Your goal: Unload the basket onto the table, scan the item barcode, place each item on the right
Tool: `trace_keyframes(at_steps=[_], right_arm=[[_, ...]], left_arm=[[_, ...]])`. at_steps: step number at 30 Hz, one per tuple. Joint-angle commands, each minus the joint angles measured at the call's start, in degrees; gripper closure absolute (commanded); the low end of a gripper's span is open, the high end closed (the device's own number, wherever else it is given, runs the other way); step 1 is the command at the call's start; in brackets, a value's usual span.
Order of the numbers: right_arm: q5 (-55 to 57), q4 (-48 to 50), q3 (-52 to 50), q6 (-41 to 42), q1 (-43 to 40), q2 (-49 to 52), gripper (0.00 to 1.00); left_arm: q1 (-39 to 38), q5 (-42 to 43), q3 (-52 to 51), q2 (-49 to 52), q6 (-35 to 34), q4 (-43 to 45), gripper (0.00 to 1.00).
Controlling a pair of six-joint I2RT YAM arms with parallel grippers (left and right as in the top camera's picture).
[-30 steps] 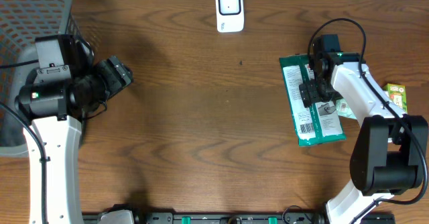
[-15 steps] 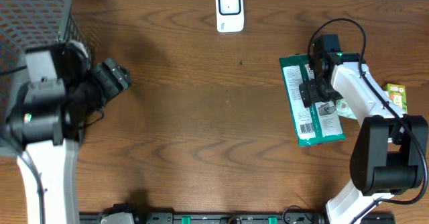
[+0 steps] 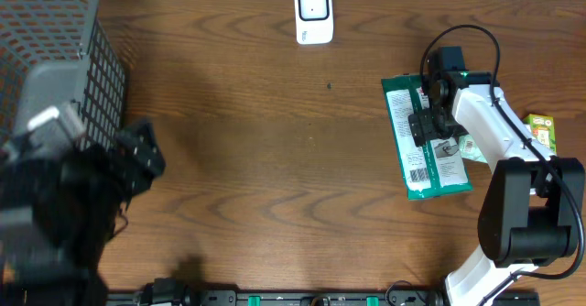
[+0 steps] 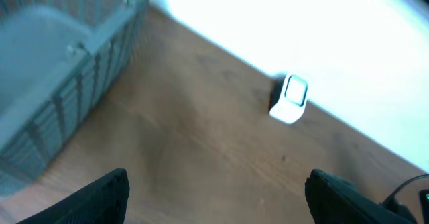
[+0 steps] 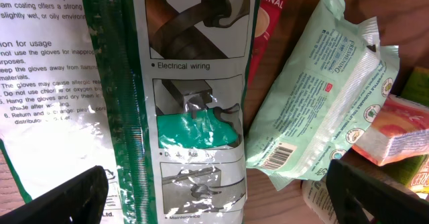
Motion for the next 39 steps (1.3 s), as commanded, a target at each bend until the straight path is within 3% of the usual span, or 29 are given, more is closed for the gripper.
trace_keyframes(at_steps=[1,12,20,28,39], right_arm=[[0.11,0.13,0.94,0.96,-0.50,-0.17,0.01],[0.11,0.13,0.94,0.96,-0.52,-0.17,0.01],[0.11,0.15,0.94,0.96,-0.52,-0.17,0.01],[0.11,0.13,0.94,0.96,-0.50,-0.17,0.01],[0.11,0.13,0.94,0.96,-0.50,-0.17,0.01]], left_arm=[[-2.47,-6.23,-0.66,-4.31,0.98,0.35,0.15],[-3.43,-7.28,-14.01,-21.38,0.98,15.65,0.15],[-3.45,-6.80,-29.94,-31.52,0.96,36.15,0.15],[-3.50,-6.75,-39.78,-37.83,0.98,51.56,0.15],[-4.24,-6.75,-49.29,-43.71,0.98,66.36,0.15]])
